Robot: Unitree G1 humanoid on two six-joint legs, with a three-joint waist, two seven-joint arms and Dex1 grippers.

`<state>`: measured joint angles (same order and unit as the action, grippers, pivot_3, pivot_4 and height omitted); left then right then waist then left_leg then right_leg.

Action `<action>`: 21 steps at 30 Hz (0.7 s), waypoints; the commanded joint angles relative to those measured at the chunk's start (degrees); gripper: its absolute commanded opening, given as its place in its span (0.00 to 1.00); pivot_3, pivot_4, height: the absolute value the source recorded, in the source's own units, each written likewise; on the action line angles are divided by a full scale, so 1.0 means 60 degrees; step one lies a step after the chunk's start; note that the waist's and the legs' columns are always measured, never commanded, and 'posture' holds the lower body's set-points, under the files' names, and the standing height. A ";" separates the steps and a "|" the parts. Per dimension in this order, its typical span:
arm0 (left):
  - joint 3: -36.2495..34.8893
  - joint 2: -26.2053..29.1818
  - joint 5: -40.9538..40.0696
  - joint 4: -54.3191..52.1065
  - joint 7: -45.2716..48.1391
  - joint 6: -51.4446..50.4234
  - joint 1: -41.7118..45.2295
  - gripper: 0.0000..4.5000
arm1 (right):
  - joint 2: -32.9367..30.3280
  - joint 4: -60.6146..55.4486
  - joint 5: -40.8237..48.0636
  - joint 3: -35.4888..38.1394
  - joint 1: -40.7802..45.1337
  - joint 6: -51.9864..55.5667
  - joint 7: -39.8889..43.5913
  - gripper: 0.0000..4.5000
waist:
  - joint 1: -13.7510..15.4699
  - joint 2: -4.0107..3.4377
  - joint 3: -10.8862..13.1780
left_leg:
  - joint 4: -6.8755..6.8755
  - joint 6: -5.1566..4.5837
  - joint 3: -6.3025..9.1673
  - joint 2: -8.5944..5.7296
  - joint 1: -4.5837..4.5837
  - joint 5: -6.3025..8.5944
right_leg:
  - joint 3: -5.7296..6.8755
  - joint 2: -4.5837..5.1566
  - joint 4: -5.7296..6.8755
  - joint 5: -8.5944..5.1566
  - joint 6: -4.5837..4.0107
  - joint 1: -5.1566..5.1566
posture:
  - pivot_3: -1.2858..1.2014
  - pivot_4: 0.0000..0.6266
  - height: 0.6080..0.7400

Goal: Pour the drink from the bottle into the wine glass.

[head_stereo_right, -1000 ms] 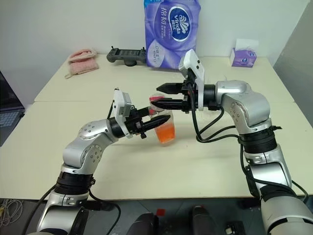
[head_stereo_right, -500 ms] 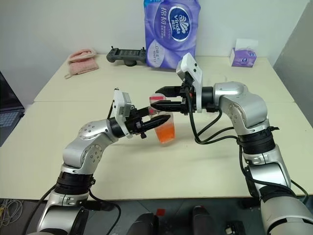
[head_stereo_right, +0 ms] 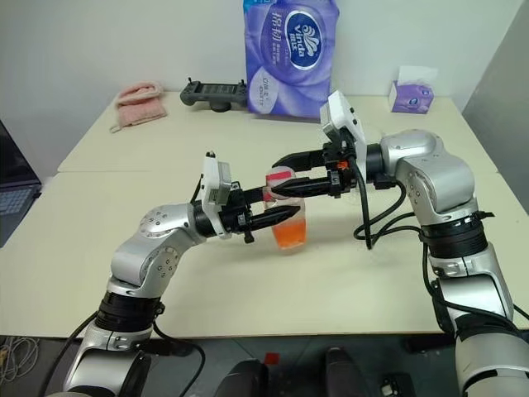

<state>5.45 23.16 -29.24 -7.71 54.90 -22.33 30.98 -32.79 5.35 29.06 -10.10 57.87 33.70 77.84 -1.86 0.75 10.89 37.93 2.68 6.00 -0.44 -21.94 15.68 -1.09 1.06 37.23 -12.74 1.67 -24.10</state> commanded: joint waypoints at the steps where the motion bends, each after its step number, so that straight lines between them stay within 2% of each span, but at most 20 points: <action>1: -0.0598 0.0175 -0.0241 0.0006 -0.0134 -0.0088 0.0136 0.41 | -0.0295 0.0245 0.0167 0.0091 0.0582 -0.0421 0.1319 0.40 | -0.0003 0.0000 0.0000 | 0.0001 0.0000 0.0001 0.0003 0.0003 0.0000 | 0.0001 -0.0003 0.0004 0.0000 0.0000 0.0000 | 0.52 0.24 1.00; 5: -0.0530 0.0209 -0.0314 -0.0070 -0.0034 -0.0246 0.0087 0.40 | -0.0335 0.1028 0.0525 0.0454 0.1273 -0.0183 0.2040 0.40 | 0.0003 0.0000 0.0000 | 0.0006 0.0000 0.0002 0.0002 0.0003 -0.0001 | 0.0001 -0.0003 0.0009 0.0000 0.0000 0.0000 | 0.52 0.24 1.00; 10: -0.0471 0.0235 -0.0395 -0.0104 -0.0051 -0.0291 0.0072 0.40 | -0.0462 0.1019 0.0910 0.0456 0.1318 0.0157 0.2431 0.40 | 0.0011 0.0000 0.0000 | 0.0004 0.0001 0.0003 -0.0003 -0.0003 0.0000 | -0.0001 0.0005 0.0003 0.0000 -0.0001 0.0000 | 0.52 0.24 1.00; 14: -0.0411 0.0334 -0.0487 -0.0109 0.0096 -0.0464 0.0081 0.40 | -0.0996 0.0688 0.1037 -0.0183 0.1061 -0.0152 0.2443 0.40 | 0.0015 0.0000 0.0000 | 0.0002 0.0001 0.0005 -0.0004 -0.0006 0.0000 | 0.0000 0.0007 0.0000 0.0000 -0.0001 -0.0001 | 0.52 0.24 1.00; 17: -0.0441 0.0409 -0.0525 -0.0101 0.0177 -0.0532 0.0112 0.40 | -0.1502 0.0412 0.0557 -0.0875 0.0959 -0.1050 0.2443 0.40 | 0.0013 0.0000 0.0000 | 0.0002 0.0001 0.0003 -0.0005 -0.0005 0.0000 | 0.0001 0.0007 -0.0002 0.0000 0.0000 0.0000 | 0.52 0.24 1.00; 21: -0.0486 0.0477 -0.0560 -0.0150 0.0260 -0.0633 0.0135 0.40 | -0.1599 0.0150 0.0780 -0.0876 0.0972 -0.1069 0.2443 0.40 | 0.0008 0.0000 0.0000 | 0.0003 0.0001 0.0003 -0.0002 -0.0003 0.0000 | 0.0002 0.0004 -0.0001 0.0000 0.0001 -0.0001 | 0.52 0.24 1.00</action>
<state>7.48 24.11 -31.58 -10.14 57.63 -25.90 31.80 -40.13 8.21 32.33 -16.99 63.49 28.85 86.57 -1.81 0.75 10.89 37.95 2.68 6.01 -0.45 -21.94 15.67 -1.09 1.08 37.23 -12.75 1.68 -24.10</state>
